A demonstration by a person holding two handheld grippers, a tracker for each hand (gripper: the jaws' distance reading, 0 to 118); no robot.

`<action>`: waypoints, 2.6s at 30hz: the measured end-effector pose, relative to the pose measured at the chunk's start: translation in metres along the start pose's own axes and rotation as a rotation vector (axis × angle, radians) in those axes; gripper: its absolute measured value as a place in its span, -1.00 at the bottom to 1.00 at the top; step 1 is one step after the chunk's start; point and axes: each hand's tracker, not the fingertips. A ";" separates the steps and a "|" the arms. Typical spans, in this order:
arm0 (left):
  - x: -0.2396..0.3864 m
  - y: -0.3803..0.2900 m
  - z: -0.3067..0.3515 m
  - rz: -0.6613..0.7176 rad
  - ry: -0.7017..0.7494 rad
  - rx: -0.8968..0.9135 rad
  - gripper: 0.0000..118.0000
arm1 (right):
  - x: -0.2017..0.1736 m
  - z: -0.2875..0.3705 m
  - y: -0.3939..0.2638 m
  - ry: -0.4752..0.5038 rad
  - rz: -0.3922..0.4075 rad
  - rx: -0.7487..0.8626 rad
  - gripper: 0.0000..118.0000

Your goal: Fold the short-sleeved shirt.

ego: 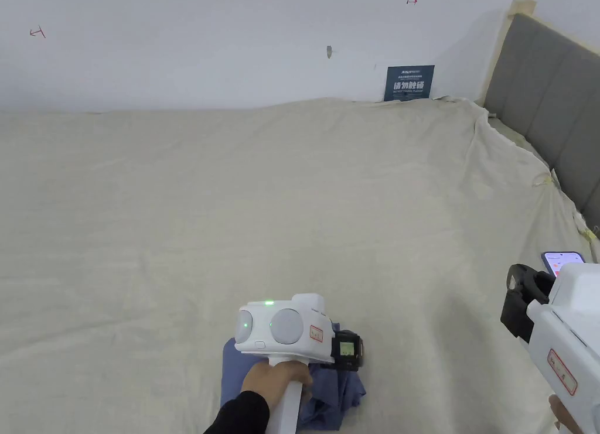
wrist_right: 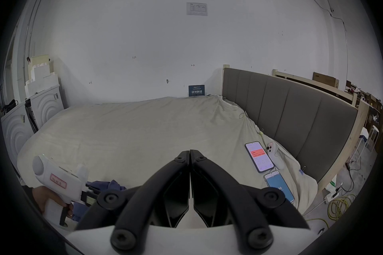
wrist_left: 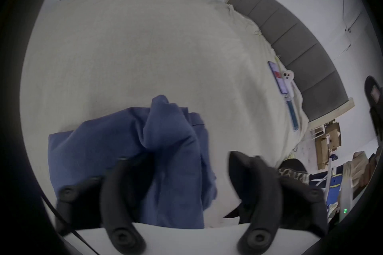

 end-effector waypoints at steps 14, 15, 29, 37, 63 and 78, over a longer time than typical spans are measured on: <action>-0.045 -0.004 0.090 -0.072 0.212 0.402 0.39 | -0.011 0.005 0.012 0.021 0.011 0.030 -1.00; -0.047 -0.010 0.089 -0.104 0.230 0.438 0.10 | -0.012 0.005 0.012 0.022 0.011 0.030 -1.00; -0.044 -0.067 0.010 -0.186 0.224 0.347 -1.00 | -0.010 0.006 0.005 0.032 0.004 0.015 -1.00; -0.002 -0.069 -0.025 -0.269 0.194 0.309 -1.00 | 0.011 0.005 -0.001 0.008 -0.006 0.001 -1.00; 0.033 -0.045 0.037 -0.331 0.124 0.527 -1.00 | 0.013 0.014 0.010 -0.014 0.007 0.031 -1.00; -0.033 -0.002 0.197 -0.259 0.330 0.885 -1.00 | -0.041 0.021 0.042 0.061 0.034 0.186 -1.00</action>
